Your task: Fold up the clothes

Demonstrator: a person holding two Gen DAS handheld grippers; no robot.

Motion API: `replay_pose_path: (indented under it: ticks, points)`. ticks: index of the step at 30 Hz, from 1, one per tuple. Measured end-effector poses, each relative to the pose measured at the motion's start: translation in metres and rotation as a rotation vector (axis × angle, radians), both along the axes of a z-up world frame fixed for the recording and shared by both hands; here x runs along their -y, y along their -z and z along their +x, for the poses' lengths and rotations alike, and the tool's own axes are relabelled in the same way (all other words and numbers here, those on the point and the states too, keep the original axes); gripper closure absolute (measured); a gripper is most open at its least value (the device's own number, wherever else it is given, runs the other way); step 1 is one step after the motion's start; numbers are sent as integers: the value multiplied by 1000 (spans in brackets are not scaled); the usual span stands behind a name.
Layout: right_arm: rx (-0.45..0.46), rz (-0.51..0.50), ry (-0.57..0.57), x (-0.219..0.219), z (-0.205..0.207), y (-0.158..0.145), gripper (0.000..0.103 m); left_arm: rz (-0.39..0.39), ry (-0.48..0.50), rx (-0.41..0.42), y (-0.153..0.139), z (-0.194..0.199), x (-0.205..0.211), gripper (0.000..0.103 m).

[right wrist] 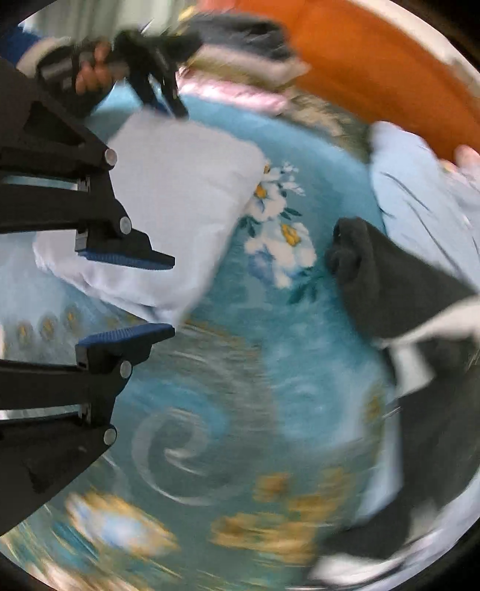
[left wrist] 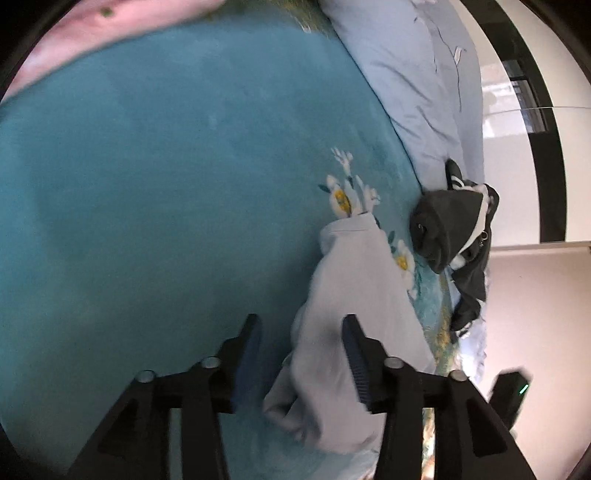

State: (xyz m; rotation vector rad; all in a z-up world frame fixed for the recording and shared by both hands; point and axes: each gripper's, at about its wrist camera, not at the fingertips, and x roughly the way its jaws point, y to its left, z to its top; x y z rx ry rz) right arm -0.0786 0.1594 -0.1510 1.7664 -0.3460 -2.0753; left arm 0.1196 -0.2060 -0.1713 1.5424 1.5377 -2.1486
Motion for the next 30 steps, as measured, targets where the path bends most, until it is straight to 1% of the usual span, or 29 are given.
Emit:
replay_pose_path:
  ticks: [1, 4, 5, 6, 8, 9, 10, 11, 12, 13, 14, 15, 18, 21, 24, 26, 28, 30]
  points:
    - [24, -38, 44, -6, 10, 8, 66, 16, 4, -2, 5, -5, -1, 45]
    - [87, -146, 162, -14, 39, 33, 66, 78, 30, -19, 17, -19, -7, 44]
    - [98, -169, 194, -12, 45, 40, 66, 107, 48, -30, 22, -25, -11, 44]
    - [110, -191, 226, -9, 50, 46, 66, 119, 60, -37, 24, -27, -13, 44]
    - [94, -202, 289, -2, 55, 47, 63, 130, 71, -48, 27, -30, -15, 46]
    - [85, -206, 320, 1, 57, 47, 63, 134, 69, -53, 27, -30, -15, 49]
    - [84, -206, 335, 3, 57, 47, 65, 130, 70, -52, 28, -29, -15, 54]
    - [78, -203, 331, 7, 55, 43, 80, 123, 78, -49, 27, -29, -16, 70]
    - [70, -200, 325, 10, 54, 37, 93, 115, 89, -47, 27, -28, -18, 79]
    - [63, -196, 320, 14, 53, 32, 95, 100, 97, -51, 25, -28, -20, 81]
    - [55, -193, 314, 18, 52, 27, 95, 83, 105, -58, 22, -27, -22, 87]
    - [48, -190, 308, 22, 51, 22, 95, 66, 111, -68, 18, -27, -23, 89]
    - [25, -179, 291, 33, 47, 7, 96, 53, 109, -97, 5, -21, -25, 92]
    - [3, -169, 274, 44, 43, -9, 96, 42, 83, -141, -20, -8, -24, 93]
    - [-56, -149, 162, 61, 34, -53, 96, 2, 91, -232, -60, 2, -19, 93]
    - [-111, -133, 75, 78, 25, -85, 96, -41, 69, -304, -96, 10, -4, 93]
    - [-166, -147, -3, 108, 11, -121, 96, -86, 22, -380, -138, 23, 18, 93]
    - [-221, -162, -80, 138, -4, -158, 96, -146, -37, -445, -183, 42, 50, 93]
